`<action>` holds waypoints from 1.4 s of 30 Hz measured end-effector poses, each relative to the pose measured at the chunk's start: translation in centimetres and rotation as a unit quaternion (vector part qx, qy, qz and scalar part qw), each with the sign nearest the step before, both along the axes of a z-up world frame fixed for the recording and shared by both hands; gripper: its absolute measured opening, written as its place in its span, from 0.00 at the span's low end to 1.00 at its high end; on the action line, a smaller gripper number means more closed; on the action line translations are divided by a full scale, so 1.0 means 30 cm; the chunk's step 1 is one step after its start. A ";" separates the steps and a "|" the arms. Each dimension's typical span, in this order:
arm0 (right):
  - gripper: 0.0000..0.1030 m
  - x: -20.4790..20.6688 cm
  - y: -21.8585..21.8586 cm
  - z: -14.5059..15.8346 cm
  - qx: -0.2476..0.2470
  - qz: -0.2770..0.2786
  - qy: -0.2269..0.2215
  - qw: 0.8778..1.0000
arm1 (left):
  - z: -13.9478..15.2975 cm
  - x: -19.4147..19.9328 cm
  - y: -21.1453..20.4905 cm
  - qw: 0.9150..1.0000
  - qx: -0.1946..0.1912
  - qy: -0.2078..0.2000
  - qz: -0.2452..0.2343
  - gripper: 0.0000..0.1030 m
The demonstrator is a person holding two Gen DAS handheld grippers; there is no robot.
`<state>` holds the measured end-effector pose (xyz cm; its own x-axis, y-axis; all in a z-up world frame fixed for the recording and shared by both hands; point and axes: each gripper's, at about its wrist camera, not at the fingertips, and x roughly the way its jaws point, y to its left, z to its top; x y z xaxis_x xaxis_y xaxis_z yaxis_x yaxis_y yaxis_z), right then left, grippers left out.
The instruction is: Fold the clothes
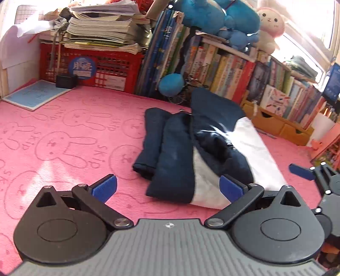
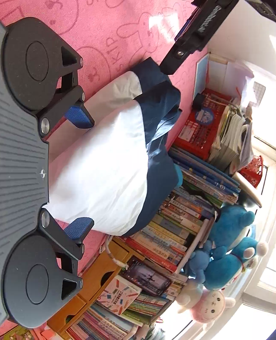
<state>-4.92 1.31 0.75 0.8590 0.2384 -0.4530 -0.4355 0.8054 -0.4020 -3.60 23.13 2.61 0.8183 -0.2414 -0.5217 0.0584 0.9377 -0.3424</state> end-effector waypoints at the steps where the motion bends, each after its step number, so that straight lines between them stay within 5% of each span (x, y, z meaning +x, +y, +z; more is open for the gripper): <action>1: 0.89 0.008 -0.016 -0.005 0.009 -0.010 0.007 1.000 | 0.001 0.008 -0.023 0.999 -0.029 -0.002 -0.027 1.00; 3: 0.89 0.021 -0.042 -0.008 0.026 -0.027 0.019 0.999 | -0.015 0.046 -0.073 0.997 -0.065 0.009 -0.050 1.00; 7: 0.90 0.031 -0.082 -0.007 0.046 -0.049 0.023 0.997 | -0.065 0.142 -0.154 0.997 -0.070 0.040 -0.013 1.00; 11: 0.93 0.034 -0.117 -0.014 0.058 -0.062 0.032 0.996 | -0.070 0.194 -0.200 0.992 -0.124 0.022 -0.012 1.00; 16: 0.95 0.053 -0.134 -0.022 0.072 -0.079 0.045 0.993 | -0.094 0.262 -0.249 0.991 -0.125 0.011 0.049 0.98; 19: 0.97 0.068 -0.123 -0.030 0.069 -0.086 0.050 0.993 | -0.099 0.282 -0.256 0.989 -0.125 0.009 0.083 0.39; 22: 1.00 0.080 -0.110 -0.041 0.056 -0.087 0.052 0.993 | -0.072 0.265 -0.232 0.986 -0.132 -0.013 0.099 0.18; 26: 1.00 0.092 -0.119 -0.054 0.052 -0.092 0.056 0.993 | -0.015 0.253 -0.203 0.986 -0.112 -0.052 0.109 0.12; 31: 1.00 0.115 -0.139 -0.057 0.072 -0.097 0.080 0.989 | -0.049 0.268 -0.198 0.988 -0.108 -0.029 0.110 0.20; 33: 1.00 0.121 -0.138 -0.058 0.076 -0.100 0.085 0.988 | -0.085 0.282 -0.205 0.988 -0.110 -0.005 0.103 0.56; 34: 1.00 0.122 -0.136 -0.058 0.077 -0.100 0.087 0.988 | -0.100 0.284 -0.208 0.988 -0.117 -0.005 0.101 0.83; 35: 1.00 0.122 -0.134 -0.058 0.078 -0.101 0.088 0.988 | -0.113 0.283 -0.211 0.988 -0.120 -0.007 0.101 0.85; 36: 1.00 0.123 -0.134 -0.058 0.078 -0.101 0.088 0.988 | -0.112 0.273 -0.215 0.987 -0.111 -0.019 0.115 0.81; 38: 1.00 0.124 -0.137 -0.057 0.080 -0.103 0.088 0.988 | -0.102 0.253 -0.207 0.984 -0.105 -0.041 0.137 0.25; 42: 1.00 0.121 -0.153 -0.048 0.086 -0.096 0.085 0.988 | -0.076 0.218 -0.143 0.975 -0.135 -0.074 0.159 0.09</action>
<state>-1.28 -3.29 -0.70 0.8107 0.1642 -0.5620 -0.3170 0.9301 -0.1854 2.95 18.84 0.34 0.9357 -0.0752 -0.3448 -0.1534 0.7932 -0.5893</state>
